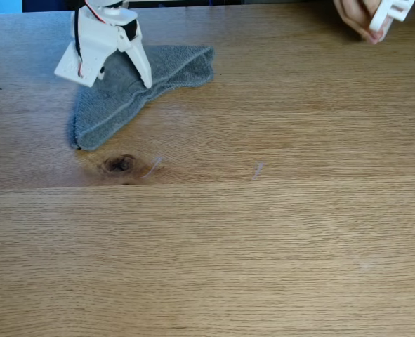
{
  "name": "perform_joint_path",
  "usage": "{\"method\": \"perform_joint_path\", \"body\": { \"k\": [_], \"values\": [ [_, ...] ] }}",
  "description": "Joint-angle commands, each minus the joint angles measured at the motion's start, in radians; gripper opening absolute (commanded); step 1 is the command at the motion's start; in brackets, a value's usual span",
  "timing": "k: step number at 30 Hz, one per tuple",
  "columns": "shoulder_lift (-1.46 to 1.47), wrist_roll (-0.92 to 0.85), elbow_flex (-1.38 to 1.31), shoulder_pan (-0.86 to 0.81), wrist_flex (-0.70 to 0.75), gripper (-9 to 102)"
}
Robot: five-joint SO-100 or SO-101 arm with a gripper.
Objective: Clean the area in front of the robot
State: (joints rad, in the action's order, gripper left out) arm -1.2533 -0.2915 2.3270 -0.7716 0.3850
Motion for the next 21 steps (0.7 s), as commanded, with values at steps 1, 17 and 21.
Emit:
{"method": "perform_joint_path", "body": {
  "k": [1, 17, 21],
  "values": [
    [0.034, -0.037, -0.067, -0.032, -0.067, 34],
    [0.034, -0.002, -0.066, 0.021, -0.153, 0],
    [-0.107, 0.028, -0.066, 0.040, -0.141, 0]
  ]
}}
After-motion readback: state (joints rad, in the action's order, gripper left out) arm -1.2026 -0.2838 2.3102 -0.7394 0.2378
